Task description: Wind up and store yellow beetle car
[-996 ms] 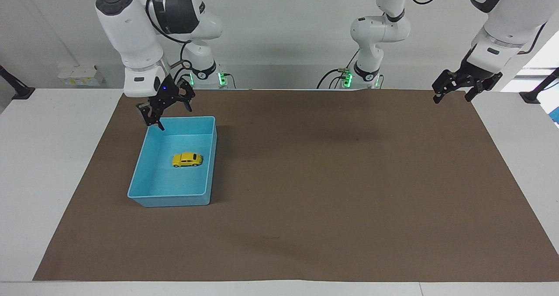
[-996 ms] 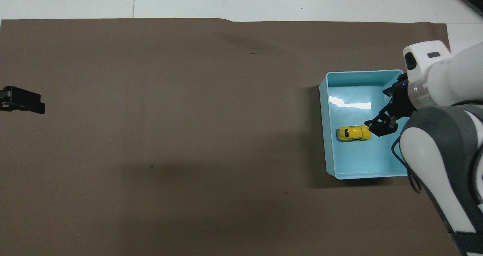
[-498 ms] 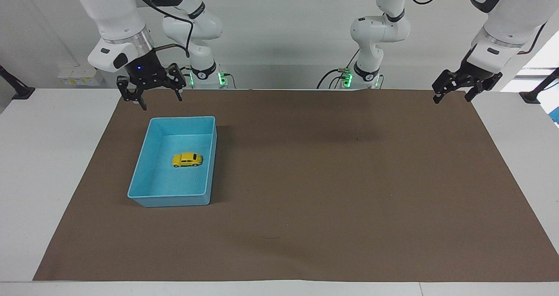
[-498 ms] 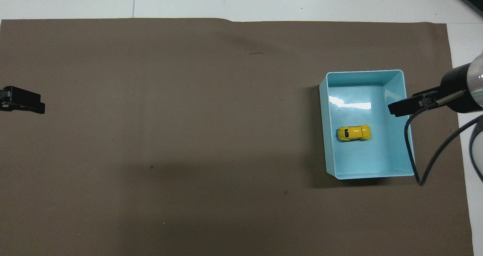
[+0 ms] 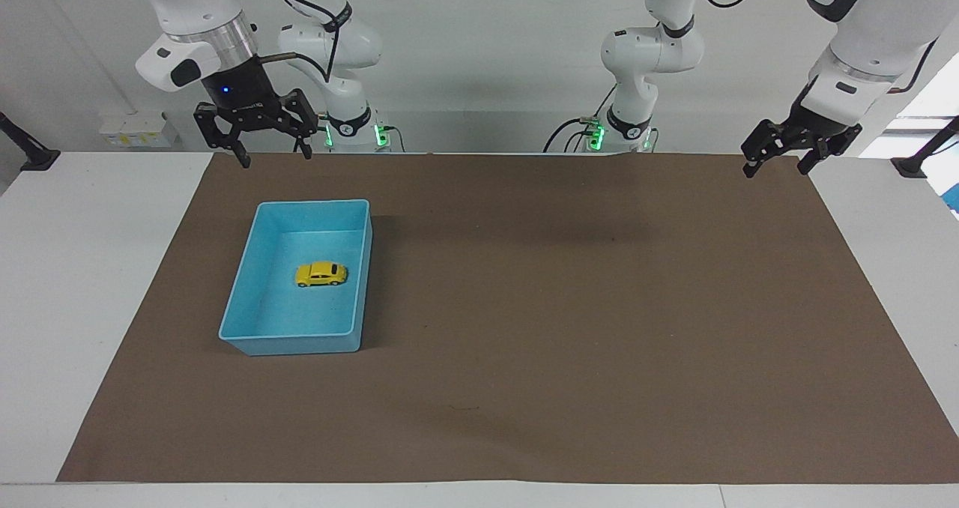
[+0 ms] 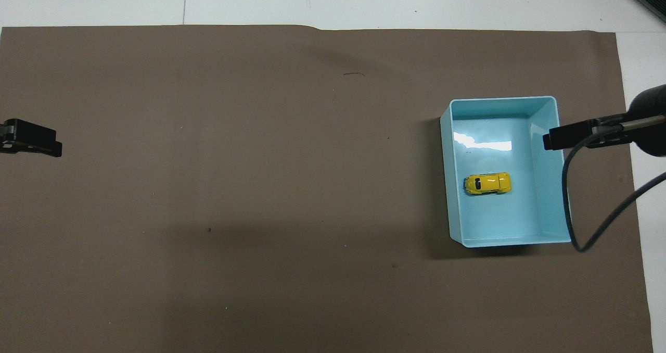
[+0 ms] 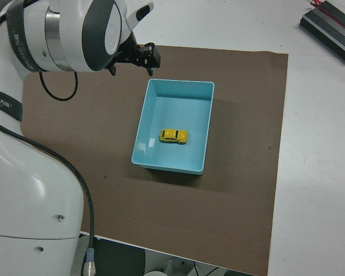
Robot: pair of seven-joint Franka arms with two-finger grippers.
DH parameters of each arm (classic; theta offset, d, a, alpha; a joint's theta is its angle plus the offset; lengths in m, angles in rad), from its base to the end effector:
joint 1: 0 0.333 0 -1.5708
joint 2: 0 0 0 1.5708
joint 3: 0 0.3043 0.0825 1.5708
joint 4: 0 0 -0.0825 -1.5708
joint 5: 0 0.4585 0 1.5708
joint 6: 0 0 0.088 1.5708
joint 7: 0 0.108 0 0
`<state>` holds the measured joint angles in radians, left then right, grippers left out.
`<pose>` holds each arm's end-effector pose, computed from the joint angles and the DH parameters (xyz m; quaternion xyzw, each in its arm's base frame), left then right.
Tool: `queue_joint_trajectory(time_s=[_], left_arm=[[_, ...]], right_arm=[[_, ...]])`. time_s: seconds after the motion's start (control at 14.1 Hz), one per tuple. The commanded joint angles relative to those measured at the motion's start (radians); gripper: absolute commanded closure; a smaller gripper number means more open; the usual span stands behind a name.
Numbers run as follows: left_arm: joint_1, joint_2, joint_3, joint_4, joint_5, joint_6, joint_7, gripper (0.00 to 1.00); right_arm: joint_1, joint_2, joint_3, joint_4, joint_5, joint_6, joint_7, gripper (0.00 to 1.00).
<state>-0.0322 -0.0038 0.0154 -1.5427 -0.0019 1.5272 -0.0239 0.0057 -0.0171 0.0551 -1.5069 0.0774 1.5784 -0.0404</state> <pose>0.6236 -0.0107 0.6257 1.0000 0.0035 -0.0059 0.0009 0.6231 0.0466 0.6585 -0.9969 -0.0519 -0.0438 0.0386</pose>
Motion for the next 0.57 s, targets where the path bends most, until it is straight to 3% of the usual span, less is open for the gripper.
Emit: queue_joint_trajectory(time_s=[0.0, 0.5], left_arm=[[0.006, -0.004, -0.006, 0.006, 0.010, -0.019, -0.010, 0.00], [0.006, -0.004, -0.005, 0.006, 0.010, -0.018, -0.010, 0.00]], right_arm=[[-0.012, -0.006, 0.000, 0.001, -0.001, -0.018, 0.013, 0.00], [0.000, -0.007, 0.002, 0.004, -0.087, -0.023, 0.008, 0.00]])
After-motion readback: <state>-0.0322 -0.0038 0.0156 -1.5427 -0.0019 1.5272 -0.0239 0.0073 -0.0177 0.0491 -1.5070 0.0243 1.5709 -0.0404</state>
